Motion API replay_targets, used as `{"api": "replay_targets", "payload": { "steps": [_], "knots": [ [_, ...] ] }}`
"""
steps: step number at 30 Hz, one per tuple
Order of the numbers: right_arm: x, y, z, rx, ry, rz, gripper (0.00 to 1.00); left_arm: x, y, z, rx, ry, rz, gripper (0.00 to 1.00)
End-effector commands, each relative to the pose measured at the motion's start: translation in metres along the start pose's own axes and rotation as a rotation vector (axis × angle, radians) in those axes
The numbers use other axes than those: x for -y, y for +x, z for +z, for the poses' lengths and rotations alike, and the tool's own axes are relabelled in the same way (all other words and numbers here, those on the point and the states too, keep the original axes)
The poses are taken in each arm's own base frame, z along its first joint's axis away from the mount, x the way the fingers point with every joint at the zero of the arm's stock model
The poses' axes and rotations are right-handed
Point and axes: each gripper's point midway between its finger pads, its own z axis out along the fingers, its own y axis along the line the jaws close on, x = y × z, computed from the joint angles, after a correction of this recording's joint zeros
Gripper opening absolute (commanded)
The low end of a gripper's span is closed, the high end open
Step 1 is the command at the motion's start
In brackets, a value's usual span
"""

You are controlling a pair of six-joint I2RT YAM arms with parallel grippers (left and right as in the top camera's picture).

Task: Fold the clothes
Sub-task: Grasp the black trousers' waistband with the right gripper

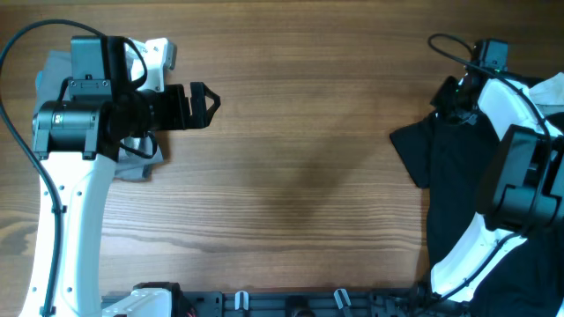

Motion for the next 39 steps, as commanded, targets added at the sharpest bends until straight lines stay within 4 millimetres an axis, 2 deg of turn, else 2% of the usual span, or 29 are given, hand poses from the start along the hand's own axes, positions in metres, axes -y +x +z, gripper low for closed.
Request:
{"api": "replay_targets", "payload": {
  "steps": [1, 2, 3, 4, 5, 7, 10, 14, 17, 21, 22, 23, 26, 30, 33, 34, 35, 37, 39],
  "knots": [
    [-0.003, 0.004, 0.013, -0.010, 0.038, -0.071, 0.58, 0.008, -0.006, -0.005, 0.022, 0.024, 0.016, 1.00],
    [0.000, 0.005, 0.015, -0.011, 0.053, -0.071, 0.61, 0.008, -0.006, -0.005, 0.021, 0.024, 0.016, 1.00],
    [0.001, 0.006, 0.016, -0.013, 0.058, -0.072, 0.56, 0.008, -0.006, -0.005, 0.021, 0.024, 0.016, 1.00],
    [0.002, 0.007, 0.016, -0.018, 0.065, -0.072, 0.46, 0.008, -0.006, -0.005, 0.021, 0.024, 0.016, 1.00],
    [0.015, 0.008, 0.015, -0.016, 0.137, -0.070, 0.38, 0.008, -0.006, -0.005, 0.021, 0.024, 0.016, 1.00],
    [0.026, 0.008, 0.013, -0.014, 0.192, -0.071, 0.38, 0.008, -0.006, -0.005, 0.021, 0.024, 0.016, 1.00],
    [0.043, 0.011, 0.010, -0.025, 0.266, -0.063, 0.17, 0.008, -0.006, -0.005, 0.021, 0.024, 0.016, 1.00],
    [0.049, 0.012, 0.005, -0.039, 0.275, -0.055, 0.04, 0.008, -0.006, -0.005, 0.021, 0.024, 0.016, 1.00],
    [0.038, 0.001, -0.013, 0.005, 0.223, -0.055, 0.04, 0.008, -0.006, -0.005, 0.021, 0.024, 0.016, 1.00],
    [-0.002, -0.028, -0.061, 0.132, 0.015, -0.167, 0.04, 0.008, -0.006, -0.005, 0.021, 0.024, 0.016, 1.00],
    [-0.009, -0.034, -0.075, 0.170, -0.018, -0.185, 0.07, 0.008, -0.006, -0.005, 0.021, 0.024, 0.016, 1.00],
    [-0.012, -0.041, -0.092, 0.215, -0.030, -0.177, 0.11, 0.008, -0.006, -0.005, 0.021, 0.024, 0.016, 1.00],
    [-0.011, -0.048, -0.117, 0.270, -0.026, -0.172, 0.12, 0.008, -0.006, -0.005, 0.020, 0.024, 0.015, 1.00],
    [0.004, -0.032, -0.105, 0.202, 0.037, -0.119, 0.17, 0.008, -0.006, -0.005, 0.021, 0.024, 0.016, 1.00],
    [0.008, -0.013, -0.085, 0.130, 0.039, -0.044, 0.21, 0.008, -0.006, -0.005, 0.020, 0.024, 0.015, 1.00],
    [0.003, -0.010, -0.076, 0.112, 0.013, -0.063, 0.35, 0.008, -0.006, -0.005, 0.021, 0.024, 0.016, 1.00],
    [-0.007, -0.009, -0.069, 0.103, -0.036, -0.132, 0.44, 0.008, -0.006, -0.005, 0.021, 0.024, 0.016, 1.00],
    [-0.021, -0.013, -0.057, 0.117, -0.083, -0.212, 0.52, 0.008, -0.006, -0.005, 0.021, 0.024, 0.016, 1.00],
    [-0.022, -0.020, -0.040, 0.142, -0.059, -0.211, 0.56, 0.008, -0.006, -0.005, 0.021, 0.024, 0.016, 1.00]
  ]
}}
